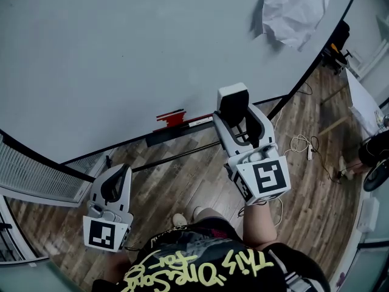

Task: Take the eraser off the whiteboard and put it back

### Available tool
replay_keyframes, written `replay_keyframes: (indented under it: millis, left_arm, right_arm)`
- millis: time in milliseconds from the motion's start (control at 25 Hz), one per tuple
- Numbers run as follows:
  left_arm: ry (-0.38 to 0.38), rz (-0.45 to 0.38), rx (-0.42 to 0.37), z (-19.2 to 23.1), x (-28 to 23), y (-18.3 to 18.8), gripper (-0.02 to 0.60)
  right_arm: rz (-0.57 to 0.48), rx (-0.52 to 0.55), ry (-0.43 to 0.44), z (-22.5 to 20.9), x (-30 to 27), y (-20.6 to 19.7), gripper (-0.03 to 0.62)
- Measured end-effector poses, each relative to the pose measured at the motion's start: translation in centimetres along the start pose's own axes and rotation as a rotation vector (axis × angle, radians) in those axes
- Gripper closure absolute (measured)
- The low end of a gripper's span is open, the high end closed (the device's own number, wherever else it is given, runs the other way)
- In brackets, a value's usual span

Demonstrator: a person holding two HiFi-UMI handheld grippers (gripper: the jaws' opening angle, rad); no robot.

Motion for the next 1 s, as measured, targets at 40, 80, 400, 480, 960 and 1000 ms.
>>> replay_keyframes:
  millis: [40,80,400,480,960,1000]
  left_arm:
    - [-0.004,0.001,0.010,-0.1,-0.2,0.0,0.574]
    - [-0.008,-0.002,0.030,-0.2,-0.3,0.0,0.574]
    - [-0.052,-0.027,-0.013,-0.9,-1.1,0.3,0.574]
    - [-0.059,-0.031,-0.012,-1.1,-1.1,0.3,0.574]
    - [0.034,0.000,0.021,-0.3,1.0,-0.4,0.574]
    - [0.050,0.005,0.025,-0.1,1.4,-0.5,0.574]
  right_arm:
    - [0.005,-0.001,-0.007,-0.2,0.2,-0.2,0.349]
    - [0.008,-0.003,-0.014,-0.3,0.5,-0.3,0.349]
    - [0.007,-0.017,-0.038,-0.9,2.0,-0.5,0.349]
    - [0.005,-0.023,-0.045,-1.0,2.3,-0.7,0.349]
    - [-0.006,-0.034,0.000,-0.5,-0.6,-0.8,0.349]
    - [-0.008,-0.035,0.010,-0.3,-1.0,-0.8,0.349]
Point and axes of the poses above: the fingertips, and each gripper's own axes: x backward along the fingers, z to its left, y out of its top, the point moved 2 cm from there along x, backward along the fingers
